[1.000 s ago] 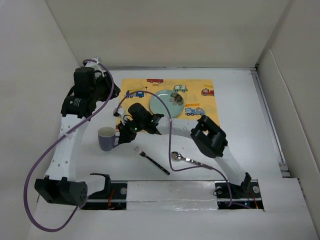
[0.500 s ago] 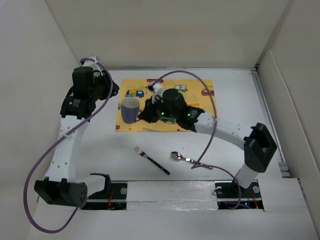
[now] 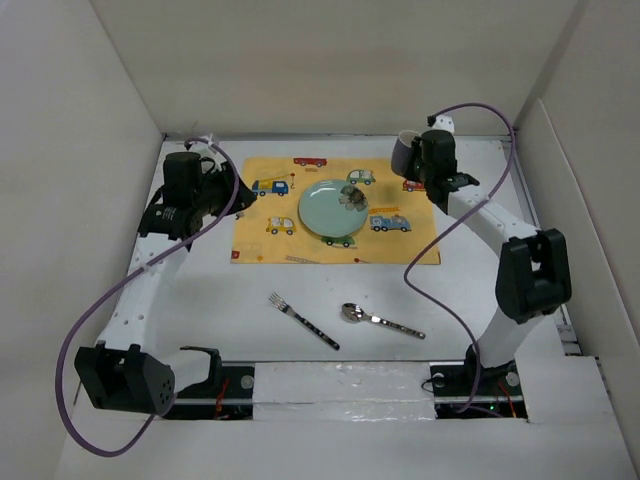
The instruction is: Set the dinner table for one person
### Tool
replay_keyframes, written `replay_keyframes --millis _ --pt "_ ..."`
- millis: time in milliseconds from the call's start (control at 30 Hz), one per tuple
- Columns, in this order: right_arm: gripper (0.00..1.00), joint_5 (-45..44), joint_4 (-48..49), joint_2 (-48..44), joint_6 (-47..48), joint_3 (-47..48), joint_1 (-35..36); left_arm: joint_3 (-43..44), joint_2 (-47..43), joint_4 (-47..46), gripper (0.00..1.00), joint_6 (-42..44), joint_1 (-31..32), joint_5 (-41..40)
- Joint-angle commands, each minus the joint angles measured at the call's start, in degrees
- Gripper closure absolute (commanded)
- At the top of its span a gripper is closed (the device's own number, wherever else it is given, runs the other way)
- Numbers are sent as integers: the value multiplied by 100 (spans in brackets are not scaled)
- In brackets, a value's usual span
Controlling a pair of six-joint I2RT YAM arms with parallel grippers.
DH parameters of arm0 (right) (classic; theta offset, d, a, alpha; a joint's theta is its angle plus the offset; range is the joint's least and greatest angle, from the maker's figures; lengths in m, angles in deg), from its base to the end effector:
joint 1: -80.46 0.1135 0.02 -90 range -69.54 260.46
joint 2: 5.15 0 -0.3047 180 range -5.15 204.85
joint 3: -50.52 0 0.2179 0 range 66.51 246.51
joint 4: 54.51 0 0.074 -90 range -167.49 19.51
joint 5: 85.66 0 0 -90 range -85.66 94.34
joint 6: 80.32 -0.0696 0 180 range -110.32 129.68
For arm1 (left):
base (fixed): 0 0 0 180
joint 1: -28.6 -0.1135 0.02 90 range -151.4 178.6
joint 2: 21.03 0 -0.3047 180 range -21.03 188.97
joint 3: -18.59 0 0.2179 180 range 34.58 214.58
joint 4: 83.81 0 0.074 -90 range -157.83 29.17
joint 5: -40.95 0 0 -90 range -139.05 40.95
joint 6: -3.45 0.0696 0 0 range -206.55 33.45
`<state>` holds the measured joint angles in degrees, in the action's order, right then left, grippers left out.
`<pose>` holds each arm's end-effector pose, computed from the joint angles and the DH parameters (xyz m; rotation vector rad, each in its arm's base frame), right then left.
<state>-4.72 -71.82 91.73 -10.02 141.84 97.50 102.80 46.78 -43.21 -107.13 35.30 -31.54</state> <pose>0.3903 0.1082 0.3394 0.1494 1.9684 0.2640 0.2379 -0.0490 0.3996 -0.0442 2.0238 -0.6088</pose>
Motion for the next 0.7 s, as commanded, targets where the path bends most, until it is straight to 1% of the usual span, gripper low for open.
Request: replay_keyframes --millis 0,33,133,200,300,333,400,433,467,500,533,667 --pt "100 -464 238 391 37 675 -87 -221 -206 -116 65 107 16 278" --pt "100 -578 238 515 80 763 -174 -335 -259 -150 65 107 16 470" --pt "100 -658 290 901 151 1036 -323 -836 -470 -256 65 28 16 691" --pt "100 -684 317 1086 238 1229 -377 -1144 -619 -186 65 89 16 613" --pt "100 -896 422 1385 476 1414 -377 -1277 -804 -46 63 247 16 350" --pt "100 -913 422 1447 563 1475 -377 -1285 -805 -10 62 326 120 27" --pt "100 -1053 466 1605 643 1607 -377 -1146 -691 165 60 370 760 -492" --pt "100 -1080 518 1641 713 1634 -377 -1093 -629 201 58 275 1015 -939" --pt "100 -1072 528 1711 731 1660 -377 -979 -559 244 58 187 1252 -1082" --pt "100 -1089 510 1746 757 1695 -377 -934 -419 271 56 81 1594 -1188" --pt "100 -1124 484 1790 775 1756 -377 -917 -374 271 56 -207 1693 -1224" --pt "100 -1203 396 1747 661 1468 -316 -1231 -391 43 55 -902 1747 -882"
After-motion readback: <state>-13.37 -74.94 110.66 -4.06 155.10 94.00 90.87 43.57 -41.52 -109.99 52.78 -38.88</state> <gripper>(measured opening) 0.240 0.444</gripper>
